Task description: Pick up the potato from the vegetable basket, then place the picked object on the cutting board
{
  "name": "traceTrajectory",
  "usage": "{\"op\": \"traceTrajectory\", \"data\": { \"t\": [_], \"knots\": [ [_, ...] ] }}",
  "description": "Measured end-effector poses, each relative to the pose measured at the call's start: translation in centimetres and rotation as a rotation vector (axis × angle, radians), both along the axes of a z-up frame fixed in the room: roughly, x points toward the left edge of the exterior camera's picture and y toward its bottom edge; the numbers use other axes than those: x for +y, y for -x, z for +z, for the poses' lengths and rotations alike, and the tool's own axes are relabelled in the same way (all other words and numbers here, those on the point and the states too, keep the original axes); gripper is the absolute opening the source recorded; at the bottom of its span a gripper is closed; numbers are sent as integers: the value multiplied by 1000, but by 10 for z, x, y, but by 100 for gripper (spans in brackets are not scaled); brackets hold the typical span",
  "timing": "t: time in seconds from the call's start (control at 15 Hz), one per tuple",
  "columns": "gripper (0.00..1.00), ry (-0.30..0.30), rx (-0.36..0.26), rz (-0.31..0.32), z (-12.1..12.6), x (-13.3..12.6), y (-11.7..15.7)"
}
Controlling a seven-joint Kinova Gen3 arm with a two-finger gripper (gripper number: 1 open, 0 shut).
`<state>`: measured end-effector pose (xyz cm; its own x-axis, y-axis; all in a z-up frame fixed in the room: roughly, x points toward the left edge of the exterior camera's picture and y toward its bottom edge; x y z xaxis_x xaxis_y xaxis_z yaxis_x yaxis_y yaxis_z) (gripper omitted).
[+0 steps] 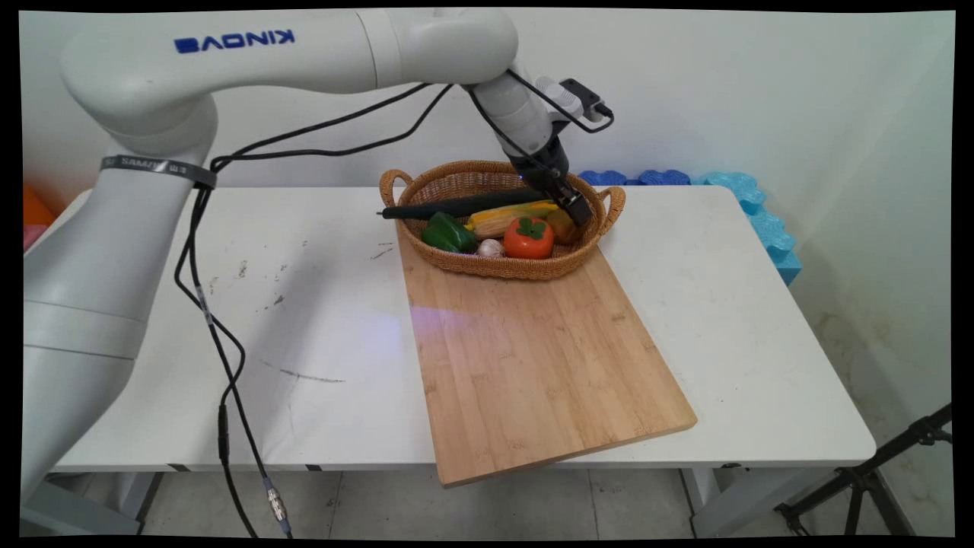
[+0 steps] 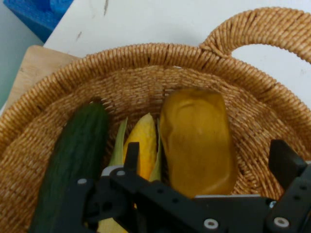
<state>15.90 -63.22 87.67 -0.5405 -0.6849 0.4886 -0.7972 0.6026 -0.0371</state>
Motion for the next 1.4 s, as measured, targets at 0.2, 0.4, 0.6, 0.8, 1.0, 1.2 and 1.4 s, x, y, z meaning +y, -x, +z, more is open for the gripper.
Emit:
{"op": "traceTrajectory", "data": {
  "t": [0.2,0.4,0.6,0.8,1.0,1.2,1.4],
  "knots": [
    [100,-5,0,4,-5,-4,3],
    [100,-9,-1,8,-11,-9,5],
    [0,-10,-1,10,-16,-13,7],
    [0,-9,2,6,-18,-14,10],
    [0,-9,5,-1,-20,-13,13],
    [0,-7,7,-8,-20,-11,16],
    [0,0,11,-14,-16,-6,18]
  ]
}}
